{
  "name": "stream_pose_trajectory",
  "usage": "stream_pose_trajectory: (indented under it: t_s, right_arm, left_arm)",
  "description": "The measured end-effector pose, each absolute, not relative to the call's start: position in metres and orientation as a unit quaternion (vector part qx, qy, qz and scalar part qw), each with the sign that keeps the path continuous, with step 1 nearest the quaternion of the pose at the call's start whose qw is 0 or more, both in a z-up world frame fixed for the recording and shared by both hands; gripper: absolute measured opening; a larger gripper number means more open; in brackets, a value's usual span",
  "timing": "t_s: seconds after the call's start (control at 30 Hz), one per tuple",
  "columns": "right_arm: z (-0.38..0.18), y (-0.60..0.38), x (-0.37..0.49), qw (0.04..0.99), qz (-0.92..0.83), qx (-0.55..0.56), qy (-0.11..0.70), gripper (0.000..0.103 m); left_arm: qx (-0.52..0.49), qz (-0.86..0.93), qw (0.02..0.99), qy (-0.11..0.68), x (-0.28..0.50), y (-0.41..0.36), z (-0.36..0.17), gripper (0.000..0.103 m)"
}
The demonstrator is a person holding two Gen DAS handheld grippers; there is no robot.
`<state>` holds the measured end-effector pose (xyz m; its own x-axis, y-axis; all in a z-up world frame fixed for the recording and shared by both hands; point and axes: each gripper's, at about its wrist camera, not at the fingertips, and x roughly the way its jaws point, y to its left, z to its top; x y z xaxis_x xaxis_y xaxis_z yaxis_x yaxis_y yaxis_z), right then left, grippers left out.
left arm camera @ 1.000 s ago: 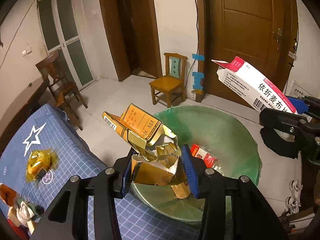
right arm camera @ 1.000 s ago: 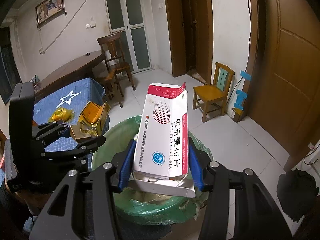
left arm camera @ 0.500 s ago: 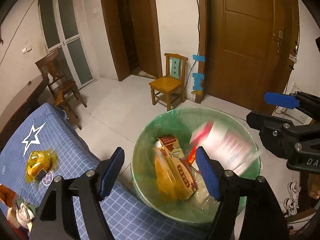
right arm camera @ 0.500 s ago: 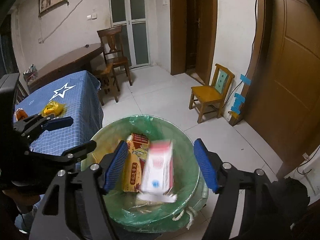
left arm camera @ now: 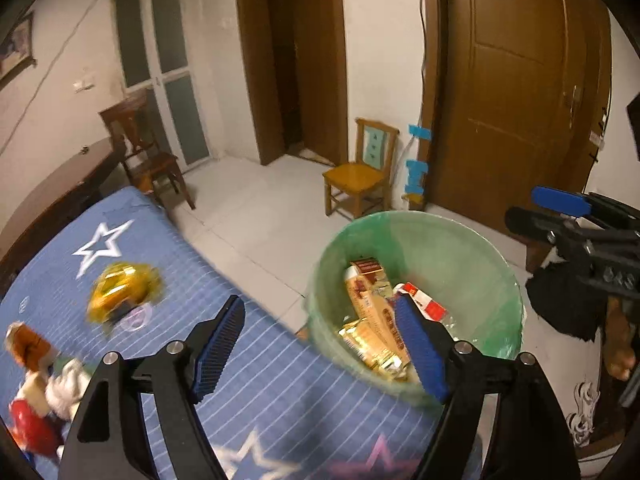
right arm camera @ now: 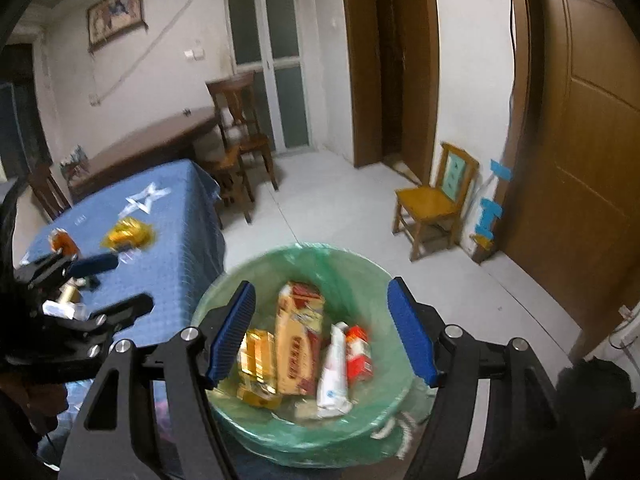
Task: Collect trash
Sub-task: 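Grasp the orange tube with the left tool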
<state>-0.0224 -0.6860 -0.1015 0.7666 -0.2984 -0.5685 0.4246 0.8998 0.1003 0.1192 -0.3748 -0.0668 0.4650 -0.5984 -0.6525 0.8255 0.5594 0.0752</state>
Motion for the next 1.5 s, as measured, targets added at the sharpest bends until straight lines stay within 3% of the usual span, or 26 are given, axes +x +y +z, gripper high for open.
stream_pose_trajectory:
  t_s: [0.2, 0.5, 0.7, 0.9, 0.97, 1.0, 1.03, 1.13, 1.27, 1.5]
  right_arm:
    - [-0.095, -0.640, -0.010, 0.952, -0.135, 0.100, 0.255, 0.067]
    - [-0.106, -0.556, 0.024, 0.959, -0.025, 0.072, 0.272, 0.070]
    - [-0.121, -0.517, 0.026, 0.950, 0.027, 0.082, 0.299, 0.073]
    - [-0.136, -0.507, 0.026, 0.941, 0.030, 0.081, 0.328, 0.073]
    - [-0.140, -0.507, 0.025, 0.938, 0.030, 0.090, 0.334, 0.073]
    - [-0.142, -0.508, 0.025, 0.937, 0.031, 0.095, 0.336, 0.073]
    - [-0.143, -0.508, 0.025, 0.936, 0.032, 0.098, 0.337, 0.073]
    - [-0.147, -0.504, 0.027, 0.934, 0.038, 0.098, 0.341, 0.073]
    - [-0.145, -0.493, 0.031, 0.936, 0.058, 0.083, 0.338, 0.073]
    - [-0.137, -0.464, 0.034, 0.937, 0.102, 0.049, 0.330, 0.073]
  left_arm:
    - [0.141, -0.358, 0.883, 0.270, 0.124, -0.274, -0.041, 0.083]
    - [0.016, -0.093, 0.940, 0.327, 0.214, -0.069, -0.024, 0.083]
    - [-0.051, 0.050, 0.916, 0.395, 0.298, 0.035, -0.064, 0.082]
    - [-0.085, 0.080, 0.889, 0.442, 0.344, 0.070, -0.110, 0.080]
    - [-0.093, 0.074, 0.880, 0.460, 0.359, 0.073, -0.121, 0.065]
    - [-0.103, 0.067, 0.874, 0.470, 0.363, 0.074, -0.128, 0.052]
    - [-0.105, 0.067, 0.878, 0.462, 0.361, 0.075, -0.129, 0.033]
    - [-0.114, 0.034, 0.873, 0.472, 0.351, 0.073, -0.121, 0.017]
    - [-0.110, -0.010, 0.872, 0.477, 0.307, 0.070, -0.123, 0.014]
    - [-0.088, -0.168, 0.869, 0.457, 0.152, 0.042, -0.103, 0.013]
